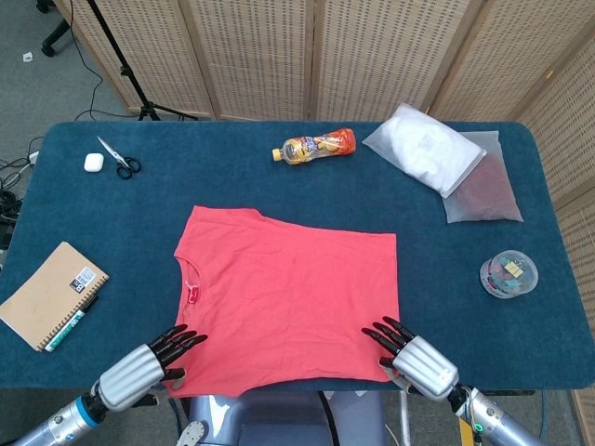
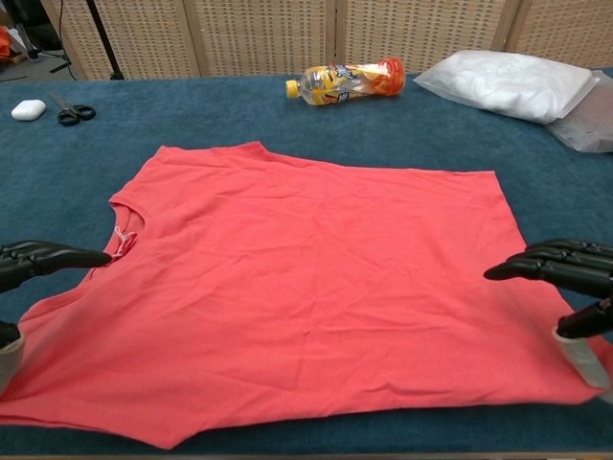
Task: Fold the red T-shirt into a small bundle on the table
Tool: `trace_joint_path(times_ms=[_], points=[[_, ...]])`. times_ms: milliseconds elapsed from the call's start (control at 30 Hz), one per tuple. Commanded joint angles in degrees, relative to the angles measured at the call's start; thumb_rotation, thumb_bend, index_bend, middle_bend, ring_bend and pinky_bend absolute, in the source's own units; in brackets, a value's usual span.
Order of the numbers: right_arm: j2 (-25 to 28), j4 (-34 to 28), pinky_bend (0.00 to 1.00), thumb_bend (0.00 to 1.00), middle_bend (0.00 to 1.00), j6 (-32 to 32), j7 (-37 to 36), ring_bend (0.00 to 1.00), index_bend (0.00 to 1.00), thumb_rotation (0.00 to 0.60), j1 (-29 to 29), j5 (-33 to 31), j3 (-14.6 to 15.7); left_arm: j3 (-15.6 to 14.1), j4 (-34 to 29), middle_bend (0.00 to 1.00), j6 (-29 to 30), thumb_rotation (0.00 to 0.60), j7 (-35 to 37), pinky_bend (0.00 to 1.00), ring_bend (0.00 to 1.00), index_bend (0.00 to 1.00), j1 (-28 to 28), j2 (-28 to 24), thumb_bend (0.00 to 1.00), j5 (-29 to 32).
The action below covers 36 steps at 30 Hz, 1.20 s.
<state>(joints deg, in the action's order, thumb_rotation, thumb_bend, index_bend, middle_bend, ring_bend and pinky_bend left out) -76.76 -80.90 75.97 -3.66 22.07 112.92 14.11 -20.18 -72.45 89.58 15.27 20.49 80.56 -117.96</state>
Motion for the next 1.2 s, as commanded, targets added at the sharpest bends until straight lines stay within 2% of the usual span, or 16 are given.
trace_joint_path(times_ms=[33,300,467,567,767,867,967,1200], points=[[0.7,-0.2,0.00,0.57,0.08,0.9,-0.8,0.00,0.64,0.600,0.4,2.0,1.3,-0.8,-0.9,0.00,0.4,0.600,1.3,0.00,0.00,0.72,0.1,-0.9,0.54,-0.7],[2.5,-2.0,0.00,0.57,0.09,1.5,-1.1,0.00,0.64,0.600,1.7,5.5,2.7,-1.9,-2.7,0.00,0.9,0.600,5.0,0.00,0.00,0.72,0.6,-2.5,0.54,-1.9],[2.3,-2.5,0.00,0.57,0.09,0.4,-1.7,0.00,0.65,0.600,2.2,3.6,1.5,-0.2,-3.9,0.00,-0.1,0.600,5.1,0.00,0.00,0.72,0.8,-2.5,0.54,0.3],[2.2,-3.0,0.00,0.57,0.09,-0.9,-2.1,0.00,0.65,0.600,2.9,1.1,-0.2,1.7,-5.8,0.00,-2.0,0.600,4.7,0.00,0.00,0.72,1.3,-2.9,0.54,3.1],[2.4,-4.9,0.00,0.57,0.09,-6.2,-3.1,0.00,0.65,0.600,5.6,-8.1,-6.6,8.1,-14.8,0.00,-10.8,0.600,0.8,0.00,0.00,0.72,3.8,-5.5,0.54,14.6],[2.5,-5.6,0.00,0.57,0.09,-8.7,-2.9,0.00,0.65,0.600,7.0,-11.5,-9.0,10.5,-17.6,0.00,-14.3,0.600,-0.8,0.00,0.00,0.72,5.2,-6.2,0.54,18.4],[2.5,-6.0,0.00,0.57,0.09,-14.1,-2.2,0.00,0.65,0.600,9.6,-17.7,-12.8,14.9,-20.5,0.00,-20.0,0.600,-2.7,0.00,0.00,0.72,8.1,-6.7,0.53,24.5],[0.8,-3.5,0.00,0.57,0.09,-21.4,1.6,0.00,0.65,0.600,12.9,-26.0,-17.1,21.0,-22.1,0.00,-27.3,0.600,-8.2,0.00,0.00,0.72,12.4,-6.2,0.53,32.8]])
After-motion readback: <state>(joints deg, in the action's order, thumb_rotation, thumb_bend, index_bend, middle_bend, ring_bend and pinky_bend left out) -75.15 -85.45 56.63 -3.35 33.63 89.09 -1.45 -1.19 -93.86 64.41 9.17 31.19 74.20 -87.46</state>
